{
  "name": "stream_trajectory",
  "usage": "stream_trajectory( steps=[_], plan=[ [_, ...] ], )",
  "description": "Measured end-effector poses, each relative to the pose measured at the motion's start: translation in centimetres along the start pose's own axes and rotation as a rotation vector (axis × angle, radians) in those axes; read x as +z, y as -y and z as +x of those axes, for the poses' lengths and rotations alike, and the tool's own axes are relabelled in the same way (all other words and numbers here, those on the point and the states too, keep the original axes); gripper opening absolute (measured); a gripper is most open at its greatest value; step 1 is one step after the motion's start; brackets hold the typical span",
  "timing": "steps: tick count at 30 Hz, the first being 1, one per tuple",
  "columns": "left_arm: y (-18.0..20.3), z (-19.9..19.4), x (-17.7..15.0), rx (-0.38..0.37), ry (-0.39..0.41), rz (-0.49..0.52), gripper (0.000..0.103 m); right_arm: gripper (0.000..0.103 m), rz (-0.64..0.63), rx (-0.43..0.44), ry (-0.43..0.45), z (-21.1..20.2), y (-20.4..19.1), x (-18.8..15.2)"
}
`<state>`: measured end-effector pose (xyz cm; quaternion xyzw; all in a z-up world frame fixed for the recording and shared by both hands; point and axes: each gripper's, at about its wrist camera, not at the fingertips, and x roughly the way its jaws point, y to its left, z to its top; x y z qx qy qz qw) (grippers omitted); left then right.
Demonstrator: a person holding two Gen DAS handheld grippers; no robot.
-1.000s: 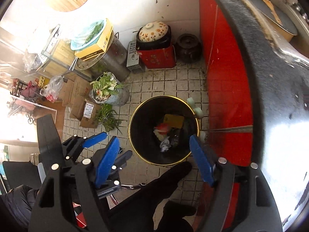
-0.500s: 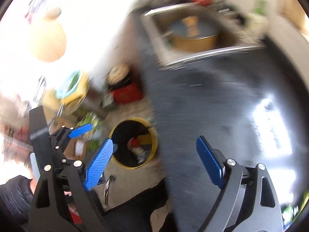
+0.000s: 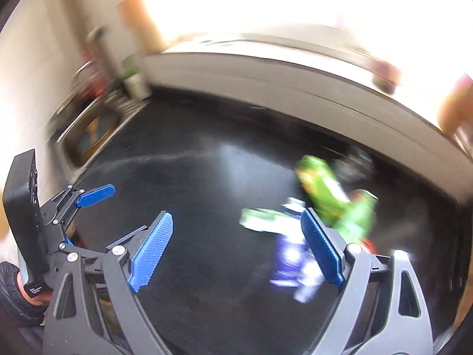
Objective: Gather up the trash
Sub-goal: 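Move both open tools back over the remaining trash on the countertop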
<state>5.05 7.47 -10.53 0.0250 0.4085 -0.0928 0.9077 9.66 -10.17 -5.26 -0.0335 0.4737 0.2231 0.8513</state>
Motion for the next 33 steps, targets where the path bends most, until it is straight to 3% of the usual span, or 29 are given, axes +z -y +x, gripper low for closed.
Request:
stream_trajectory(
  steps=[5, 12, 21, 27, 33],
  plan=[
    [5.4, 3.4, 1.8, -0.054, -0.032, 0.149, 0.090, 0.085, 0.172, -0.085, 0.002, -2.0, 8.1, -3.2],
    [6.8, 6.7, 2.1, -0.062, -0.082, 0.219, 0.090, 0.085, 0.306, -0.157, -0.015, -3.2, 15.0, -7.1],
    [4.8, 11.6, 1.9, -0.069, -0.157, 0.219, 0.090, 0.085, 0.387, -0.207, -0.089, 0.0, 17.9, -7.8],
    [4.7, 16.3, 1.3, -0.092, -0.214, 0.295, 0.090, 0.085, 0.405, -0.231, -0.166, 3.8, 19.0, -7.5],
    [5.0, 18.7, 0.8, -0.122, -0.236, 0.387, 0.090, 0.085, 0.541, -0.252, -0.264, 8.1, 21.8, -8.3]
  ],
)
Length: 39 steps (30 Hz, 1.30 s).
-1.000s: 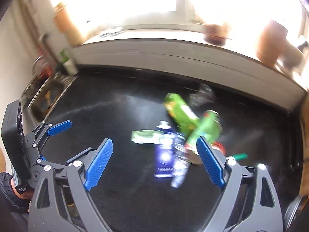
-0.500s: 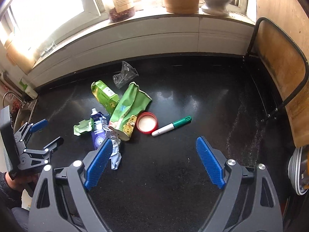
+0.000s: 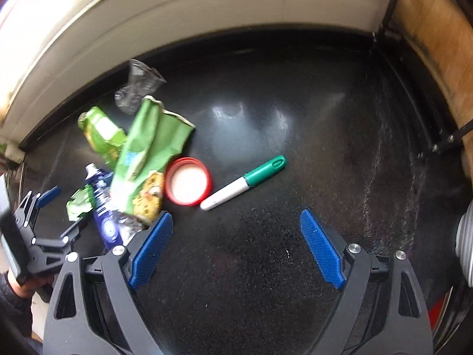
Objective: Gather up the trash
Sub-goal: 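Move both open tools back over the remaining trash on the countertop, then grasp the light-green plastic tray with the left tool while the right tool grasps the green-capped marker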
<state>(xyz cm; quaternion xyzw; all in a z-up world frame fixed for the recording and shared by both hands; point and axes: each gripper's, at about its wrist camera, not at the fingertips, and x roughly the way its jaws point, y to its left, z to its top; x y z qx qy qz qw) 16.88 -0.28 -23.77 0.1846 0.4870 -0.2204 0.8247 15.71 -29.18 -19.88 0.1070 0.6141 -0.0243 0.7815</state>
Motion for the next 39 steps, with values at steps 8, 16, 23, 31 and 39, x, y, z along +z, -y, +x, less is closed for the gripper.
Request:
stream_trajectory(
  steps=[8, 16, 23, 31, 39],
  plan=[
    [-1.6, 2.0, 0.2, -0.044, -0.012, -0.038, 0.090, 0.076, 0.134, -0.064, -0.083, 4.9, 1.1, 1.9],
    [-2.0, 2.0, 1.0, -0.052, 0.009, -0.054, 0.053, 0.014, 0.079, -0.122, -0.057, 5.1, -0.1, 3.2],
    [-1.1, 0.5, 1.6, -0.069, 0.001, -0.085, 0.036, 0.014, 0.055, -0.128, -0.049, 4.6, -0.6, 2.6],
    [-1.4, -3.0, 1.4, -0.075, 0.046, -0.179, 0.036, 0.014, 0.049, -0.122, 0.011, 1.7, -0.7, 1.4],
    [-0.5, -7.8, -0.6, -0.014, 0.086, -0.247, 0.036, 0.014, -0.012, -0.087, 0.071, -2.2, -2.2, -0.7]
  ],
)
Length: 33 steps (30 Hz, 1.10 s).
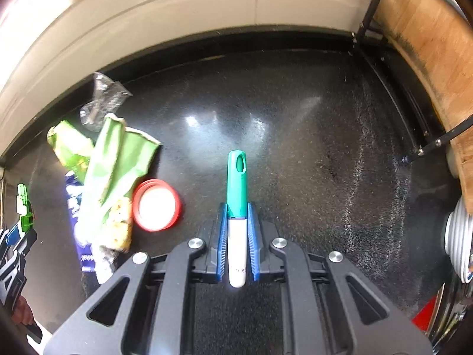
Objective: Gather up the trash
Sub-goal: 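Grasp the light-green plastic tray with the left tool while the right tool grasps the green-capped marker, then carry the tray and marker to the bin and open both tools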
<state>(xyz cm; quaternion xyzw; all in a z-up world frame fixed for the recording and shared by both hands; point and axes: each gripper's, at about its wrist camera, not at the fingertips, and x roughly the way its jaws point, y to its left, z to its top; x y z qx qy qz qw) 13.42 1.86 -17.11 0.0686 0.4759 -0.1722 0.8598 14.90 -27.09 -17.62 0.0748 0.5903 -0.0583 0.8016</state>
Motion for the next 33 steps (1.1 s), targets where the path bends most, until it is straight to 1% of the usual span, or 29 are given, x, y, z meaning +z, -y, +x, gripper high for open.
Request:
stream_trajectory(
  steps=[4, 6, 10, 13, 15, 19, 21, 22, 25, 28, 30, 31, 33],
  plan=[
    [-0.2, -2.7, -1.2, 0.037, 0.021, -0.062, 0.036, 0.014, -0.078, 0.028, 0.034, -2.6, -1.8, -1.0],
    [-0.7, -4.2, -2.1, 0.062, 0.033, -0.092, 0.036, 0.014, -0.116, 0.049, 0.046, -3.6, -2.6, -0.8],
    [-1.8, -7.3, -4.1, 0.116, 0.056, -0.160, 0.036, 0.014, -0.233, 0.104, 0.083, -6.1, -6.2, -1.2],
    [-2.9, -9.9, -6.2, 0.170, 0.074, -0.222, 0.036, 0.014, -0.330, 0.166, 0.100, -7.8, -9.9, -1.7],
    [-3.8, -11.5, -7.8, 0.209, 0.080, -0.272, 0.036, 0.014, -0.406, 0.213, 0.107, -8.8, -13.0, -2.1],
    [-6.1, -15.3, -12.2, 0.308, 0.083, -0.388, 0.036, 0.014, -0.570, 0.317, 0.106, -10.4, -19.8, -4.2],
    [-7.2, -17.2, -14.8, 0.363, 0.082, -0.449, 0.036, 0.014, -0.679, 0.379, 0.096, -11.3, -24.2, -6.2],
    [-7.7, -18.2, -16.3, 0.393, 0.081, -0.484, 0.036, 0.014, -0.716, 0.397, 0.093, -11.5, -25.6, -7.1],
    [-9.2, -21.1, -20.8, 0.478, 0.074, -0.593, 0.036, 0.014, -0.870, 0.481, 0.065, -12.6, -31.3, -11.2],
    [-10.2, -24.0, -25.6, 0.561, 0.059, -0.706, 0.036, 0.014, -1.025, 0.568, 0.026, -13.5, -36.5, -15.9],
    [-10.7, -25.8, -29.1, 0.614, 0.048, -0.790, 0.036, 0.014, -1.137, 0.621, -0.013, -14.1, -39.9, -19.7],
    [-10.8, -26.5, -30.6, 0.635, 0.044, -0.829, 0.036, 0.014, -1.178, 0.641, -0.027, -14.4, -41.0, -21.2],
    [-10.9, -27.9, -33.9, 0.680, 0.028, -0.911, 0.036, 0.014, -1.291, 0.687, -0.065, -15.1, -44.0, -25.3]
  ],
)
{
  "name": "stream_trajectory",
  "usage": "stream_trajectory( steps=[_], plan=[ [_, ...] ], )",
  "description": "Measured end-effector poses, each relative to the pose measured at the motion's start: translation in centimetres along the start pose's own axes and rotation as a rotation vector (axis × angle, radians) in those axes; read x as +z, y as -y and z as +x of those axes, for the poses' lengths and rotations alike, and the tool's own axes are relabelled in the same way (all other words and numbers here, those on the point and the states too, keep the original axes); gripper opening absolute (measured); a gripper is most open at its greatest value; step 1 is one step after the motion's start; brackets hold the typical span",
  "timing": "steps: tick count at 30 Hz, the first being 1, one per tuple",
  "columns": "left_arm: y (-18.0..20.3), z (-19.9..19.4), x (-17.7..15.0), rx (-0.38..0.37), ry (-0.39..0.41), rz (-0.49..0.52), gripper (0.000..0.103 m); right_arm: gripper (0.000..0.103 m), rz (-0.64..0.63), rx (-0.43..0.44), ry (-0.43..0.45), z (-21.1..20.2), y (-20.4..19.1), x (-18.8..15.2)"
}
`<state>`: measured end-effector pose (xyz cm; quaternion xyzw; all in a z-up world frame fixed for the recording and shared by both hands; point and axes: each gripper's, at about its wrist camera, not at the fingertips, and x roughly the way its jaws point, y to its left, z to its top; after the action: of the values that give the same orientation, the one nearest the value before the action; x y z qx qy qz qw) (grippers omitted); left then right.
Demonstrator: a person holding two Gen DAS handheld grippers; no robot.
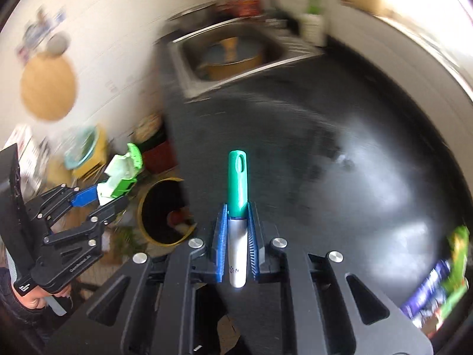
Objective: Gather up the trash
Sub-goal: 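Carry the tray and marker to the bin and open both tools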
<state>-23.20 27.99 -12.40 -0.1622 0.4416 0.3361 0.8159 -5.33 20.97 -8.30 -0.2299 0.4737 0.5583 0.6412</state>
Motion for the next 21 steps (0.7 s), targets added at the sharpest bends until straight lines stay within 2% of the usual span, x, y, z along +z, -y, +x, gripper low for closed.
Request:
stream_trajectory(
  steps=[5, 9, 16, 21],
  plan=[
    [-6.1, 0.7, -4.4, 0.095, -0.060, -0.149, 0.036, 0.014, -0.165, 0.129, -0.091, 5.5, -7.8, 1.6],
    [-9.4, 2.5, -7.2, 0.118, -0.110, -0.251, 0.036, 0.014, -0.242, 0.205, -0.177, 9.8, -12.8, 2.6],
    [-12.1, 7.4, -9.5, 0.109, -0.174, -0.341, 0.036, 0.014, -0.304, 0.217, -0.278, 16.4, -17.8, 4.1],
    [-14.0, 10.2, -10.0, 0.081, -0.191, -0.367, 0.038, 0.016, -0.320, 0.222, -0.298, 19.2, -18.3, 5.5]
  ],
)
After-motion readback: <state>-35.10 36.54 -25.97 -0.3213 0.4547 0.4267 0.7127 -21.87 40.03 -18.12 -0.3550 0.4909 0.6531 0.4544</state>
